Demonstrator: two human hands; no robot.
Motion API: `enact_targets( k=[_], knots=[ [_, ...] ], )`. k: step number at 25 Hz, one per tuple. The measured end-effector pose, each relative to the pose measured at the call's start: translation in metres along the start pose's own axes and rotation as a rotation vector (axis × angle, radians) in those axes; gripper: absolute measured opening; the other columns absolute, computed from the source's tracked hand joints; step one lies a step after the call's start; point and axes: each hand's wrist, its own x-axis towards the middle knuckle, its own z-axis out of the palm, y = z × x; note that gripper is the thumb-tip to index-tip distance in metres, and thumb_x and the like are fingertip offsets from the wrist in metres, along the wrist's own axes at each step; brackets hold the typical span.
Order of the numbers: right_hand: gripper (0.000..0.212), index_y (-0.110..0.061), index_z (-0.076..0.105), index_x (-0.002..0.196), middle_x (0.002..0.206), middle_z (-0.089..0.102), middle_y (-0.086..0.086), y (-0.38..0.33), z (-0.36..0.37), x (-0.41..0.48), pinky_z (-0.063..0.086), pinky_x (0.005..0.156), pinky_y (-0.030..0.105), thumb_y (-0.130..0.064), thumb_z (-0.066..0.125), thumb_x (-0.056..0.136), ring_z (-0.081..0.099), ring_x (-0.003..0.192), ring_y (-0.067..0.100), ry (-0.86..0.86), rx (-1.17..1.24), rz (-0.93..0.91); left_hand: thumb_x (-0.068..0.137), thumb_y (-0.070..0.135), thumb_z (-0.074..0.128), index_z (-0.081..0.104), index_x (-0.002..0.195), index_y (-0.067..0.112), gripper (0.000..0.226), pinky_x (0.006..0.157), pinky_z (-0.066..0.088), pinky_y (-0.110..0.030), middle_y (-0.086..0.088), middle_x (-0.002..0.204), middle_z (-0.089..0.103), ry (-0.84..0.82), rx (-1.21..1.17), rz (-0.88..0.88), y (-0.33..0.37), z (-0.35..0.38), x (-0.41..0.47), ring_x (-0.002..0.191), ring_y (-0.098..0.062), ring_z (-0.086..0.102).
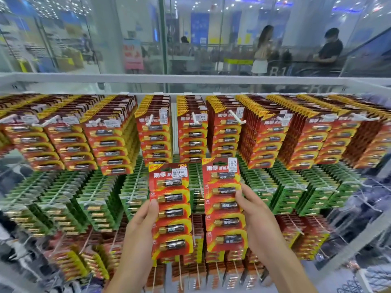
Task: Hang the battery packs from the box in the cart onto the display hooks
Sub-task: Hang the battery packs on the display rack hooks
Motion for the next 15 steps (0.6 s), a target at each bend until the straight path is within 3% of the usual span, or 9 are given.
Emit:
enact_targets(
  k=[5,8,9,12,15],
  knots=[
    [0.04,-0.024,0.062,0.138,0.129,0.071,0.011,-0.03,-0.019,0.008,0.058,0.084,0.05,-0.033,0.059,0.099,0.071,0.112,0.034,-0.031,0.068,-0.061,0.095,0.037,0.059,0.073,0.118,0.018,0.033,0.09,0.056,-0.056,-0.017,0.109,0.078,0.033,-0.074,-0.009,-0.005,0.014,0.009,0.092,-0.041,0.077],
    [0.022,-0.029,0.073,0.109,0.101,0.08,-0.001,-0.067,-0.022,0.009,0.063,0.069,0.041,-0.023,0.053,0.102,0.078,0.086,0.017,-0.063,0.09,-0.14,0.086,0.039,0.065,0.072,0.122,0.015,0.044,0.101,0.05,-0.065,-0.02,0.112,0.077,0.041,-0.12,-0.035,-0.013,0.022,0.012,0.101,-0.046,0.074],
    [0.021,-0.03,0.072,0.106,0.097,0.081,-0.003,-0.077,-0.024,0.013,0.064,0.07,0.042,-0.023,0.052,0.102,0.078,0.083,0.016,-0.055,0.085,-0.162,0.084,0.039,0.066,0.072,0.123,0.015,0.046,0.103,0.048,-0.067,-0.02,0.113,0.077,0.03,-0.139,-0.036,-0.017,0.025,0.014,0.104,-0.046,0.073],
    [0.031,-0.027,0.066,0.13,0.117,0.077,0.005,-0.091,-0.03,0.029,0.059,0.086,0.054,-0.029,0.055,0.101,0.076,0.1,0.028,-0.047,0.041,-0.194,0.08,0.039,0.068,0.07,0.127,0.013,0.053,0.105,0.046,-0.067,-0.02,0.116,0.076,0.016,-0.164,-0.029,-0.023,0.033,0.015,0.107,-0.047,0.072],
    [0.037,-0.024,0.061,0.137,0.119,0.076,0.002,-0.091,-0.031,0.041,0.058,0.086,0.051,-0.03,0.058,0.101,0.076,0.103,0.026,-0.05,0.042,-0.158,0.085,0.034,0.064,0.071,0.124,0.01,0.047,0.104,0.047,-0.067,-0.022,0.115,0.076,0.012,-0.188,-0.006,-0.023,0.036,0.014,0.103,-0.047,0.073]
  ],
)
